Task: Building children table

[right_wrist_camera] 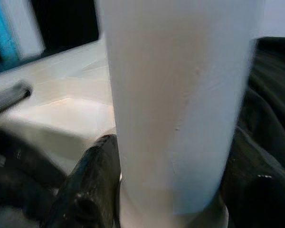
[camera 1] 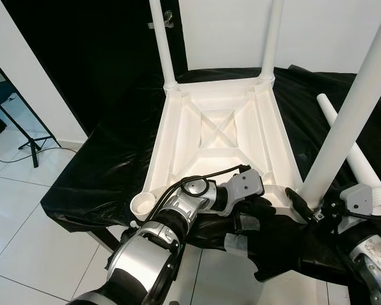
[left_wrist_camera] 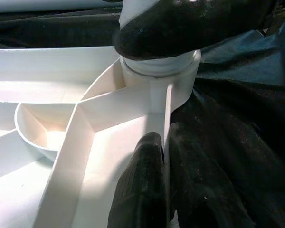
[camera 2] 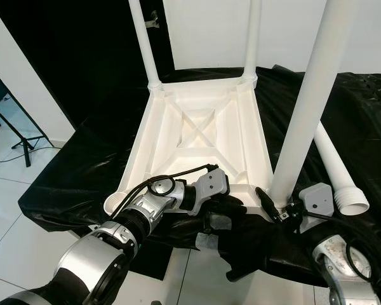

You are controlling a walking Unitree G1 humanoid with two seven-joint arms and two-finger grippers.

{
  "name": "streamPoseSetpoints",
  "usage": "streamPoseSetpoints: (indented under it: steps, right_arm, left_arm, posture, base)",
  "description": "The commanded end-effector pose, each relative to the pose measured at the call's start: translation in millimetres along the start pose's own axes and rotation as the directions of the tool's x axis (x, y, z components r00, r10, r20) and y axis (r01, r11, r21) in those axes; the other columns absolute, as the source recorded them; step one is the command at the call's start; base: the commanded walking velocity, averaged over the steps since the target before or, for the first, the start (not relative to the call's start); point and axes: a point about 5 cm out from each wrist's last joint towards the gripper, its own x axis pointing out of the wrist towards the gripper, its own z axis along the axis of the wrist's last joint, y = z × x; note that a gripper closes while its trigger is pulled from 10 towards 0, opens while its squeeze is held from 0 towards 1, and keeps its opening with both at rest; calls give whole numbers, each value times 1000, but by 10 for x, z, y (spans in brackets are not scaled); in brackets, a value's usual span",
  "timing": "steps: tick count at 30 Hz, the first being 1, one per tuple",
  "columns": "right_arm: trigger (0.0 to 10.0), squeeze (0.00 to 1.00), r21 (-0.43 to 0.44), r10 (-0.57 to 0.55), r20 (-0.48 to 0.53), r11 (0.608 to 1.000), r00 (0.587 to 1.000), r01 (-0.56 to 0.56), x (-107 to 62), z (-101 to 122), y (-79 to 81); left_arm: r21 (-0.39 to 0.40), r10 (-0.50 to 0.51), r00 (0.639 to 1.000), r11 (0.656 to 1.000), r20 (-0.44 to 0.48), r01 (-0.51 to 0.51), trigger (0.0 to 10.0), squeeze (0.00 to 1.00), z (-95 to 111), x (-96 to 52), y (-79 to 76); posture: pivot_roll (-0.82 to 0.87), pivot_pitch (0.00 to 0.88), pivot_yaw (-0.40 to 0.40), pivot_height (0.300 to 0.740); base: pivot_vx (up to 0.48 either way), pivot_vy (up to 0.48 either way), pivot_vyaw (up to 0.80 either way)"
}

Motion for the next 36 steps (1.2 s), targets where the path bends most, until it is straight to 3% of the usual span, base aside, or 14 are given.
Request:
streamPoseSetpoints:
  steps: [1,7,9,10,14,15,19,20,21,22,28,29,32,36]
  right_arm:
    - [0,0,79,-24,-46,997,999,28,-26,-135,158]
    - [0,0,82,-221,-47,971,974,224,-76,-181,162]
    - [0,0,70,-287,-40,955,957,290,-91,-169,185]
    - [0,0,38,-377,-31,925,926,378,-117,-140,228]
    - [0,0,22,-398,-34,917,917,398,-130,-143,218]
    - [10000,0,16,-391,-40,920,919,392,-135,-156,152]
    - [10000,0,-8,-373,-35,928,927,373,-129,-147,74]
    - [10000,765,-10,-357,-17,934,934,357,-124,-118,39]
    - [10000,765,-10,-357,-17,934,934,357,-124,-118,39]
    - [10000,1000,-8,-338,-4,941,941,338,-113,-95,31]
    - [10000,1000,-7,-251,-9,968,968,251,-80,-82,91]
    - [10000,0,-15,-207,-6,978,978,207,-74,-74,120]
    - [10000,0,-74,-65,17,995,998,66,-87,-20,130]
    - [10000,0,-137,-12,26,990,1000,15,-72,44,-5]
  left_arm:
    - [-108,123,985,985,-123,-136,10000,0,-360,-21,-92]
    - [-108,125,984,984,-123,-139,10000,0,-356,-21,-86]
    - [-108,126,984,984,-124,-140,10000,0,-355,-24,-82]
    - [-106,123,984,985,-126,-137,10000,0,-352,-18,-84]
    - [-104,120,985,986,-126,-133,10000,0,-348,-11,-87]
    - [-102,118,985,986,-124,-131,10000,0,-338,-3,-87]
    - [-101,118,986,986,-122,-130,10000,0,-326,6,-84]
    - [-102,118,986,986,-120,-130,10000,0,-323,11,-86]
    - [-102,118,986,986,-120,-130,10000,0,-323,11,-86]
    - [-102,117,986,986,-120,-130,10000,0,-325,15,-91]
    - [-104,112,987,987,-119,-124,10000,0,-333,23,-107]
    - [-104,114,986,986,-119,-127,10000,0,-333,17,-101]
    - [-103,121,985,986,-123,-134,10000,0,-334,-1,-83]
    - [-99,122,985,986,-124,-134,10000,0,-329,0,-79]
  posture:
    - [30,0,86,740]
    - [26,0,86,740]
    - [22,0,88,740]
    - [15,0,94,740]
    - [9,0,97,740]
    - [5,0,96,740]
    - [1,0,94,740]
    - [-1,0,93,740]
    - [-1,0,93,740]
    - [-1,0,95,740]
    - [1,0,95,740]
    - [1,0,94,740]
    - [-3,0,98,740]
    - [-8,0,101,740]
  base:
    - [0,0,0]
    - [0,0,0]
    - [0,0,0]
    - [0,0,0]
    - [0,0,0]
    - [0,0,0]
    - [0,0,0]
    - [0,0,0]
    - [0,0,0]
    - [0,0,0]
    - [0,0,0]
    - [0,0,0]
    - [0,0,0]
    - [0,0,0]
